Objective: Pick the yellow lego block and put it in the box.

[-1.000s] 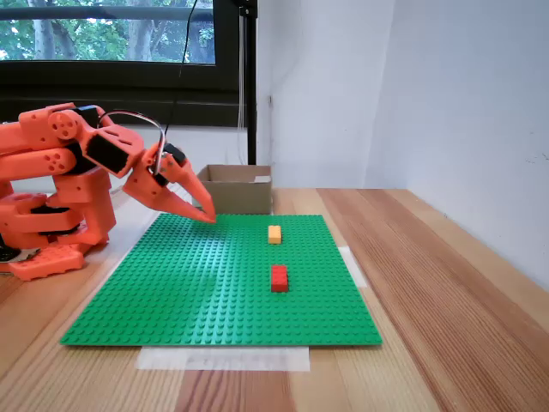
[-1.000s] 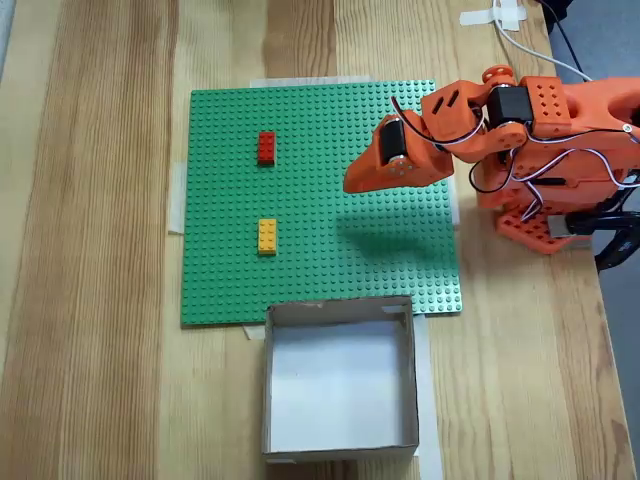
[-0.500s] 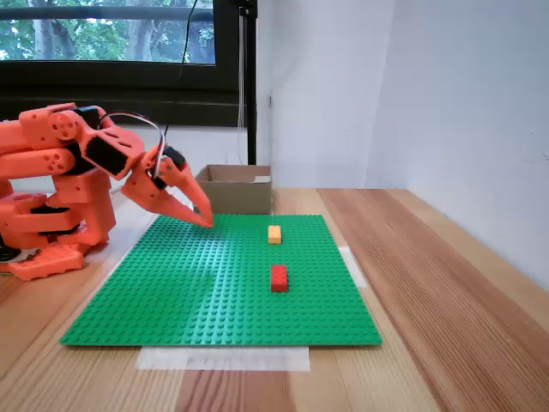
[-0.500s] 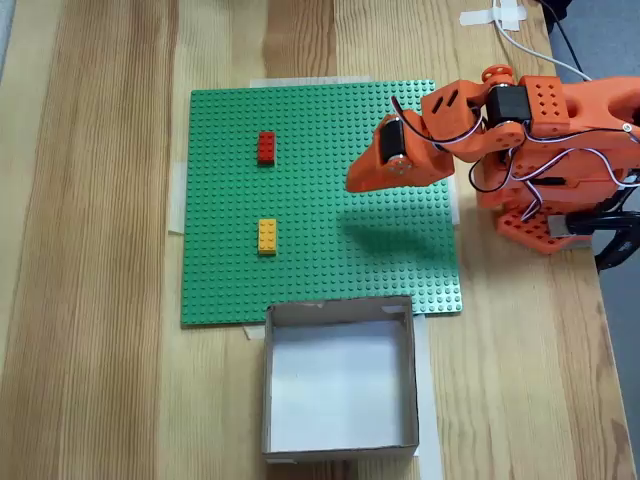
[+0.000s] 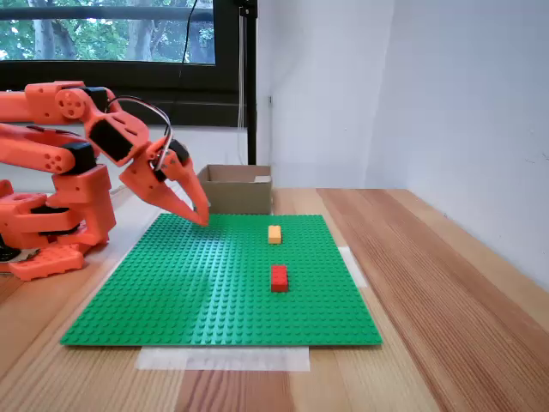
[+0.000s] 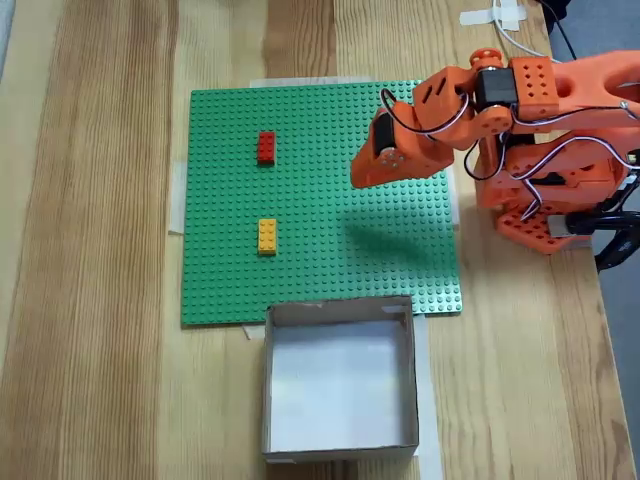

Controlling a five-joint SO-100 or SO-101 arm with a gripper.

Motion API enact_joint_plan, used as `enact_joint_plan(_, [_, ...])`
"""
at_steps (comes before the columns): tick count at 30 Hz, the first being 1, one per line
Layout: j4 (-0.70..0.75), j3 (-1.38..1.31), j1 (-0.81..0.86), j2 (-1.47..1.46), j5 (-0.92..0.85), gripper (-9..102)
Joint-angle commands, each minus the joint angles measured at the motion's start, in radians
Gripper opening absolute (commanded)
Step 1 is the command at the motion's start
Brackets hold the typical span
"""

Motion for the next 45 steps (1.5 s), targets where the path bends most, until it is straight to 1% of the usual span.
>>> enact_joint_plan(1, [0.012, -0.081, -0.003, -0.052, 0.009, -1])
enact_joint_plan(10, [0.057, -0.259, -0.011, -0.264, 0.049, 0])
enact_joint_plan(13, [0.081, -0.347, -0.018, -0.357, 0.074, 1])
enact_joint_plan(14, [0.120, -0.466, -0.029, -0.477, 0.098, 1])
enact_joint_plan(17, [0.144, -0.561, -0.040, -0.572, 0.112, 2])
enact_joint_plan(23, [0.187, -0.721, -0.060, -0.727, 0.121, 3])
enact_joint_plan(33, [0.267, -0.907, -0.127, -0.913, 0.146, 3])
enact_joint_plan(40, [0.318, -1.121, -0.163, -1.118, 0.178, 4])
enact_joint_plan(41, [0.345, -1.216, -0.176, -1.210, 0.178, 5])
enact_joint_plan(45, [0.364, -1.292, -0.183, -1.292, 0.176, 8])
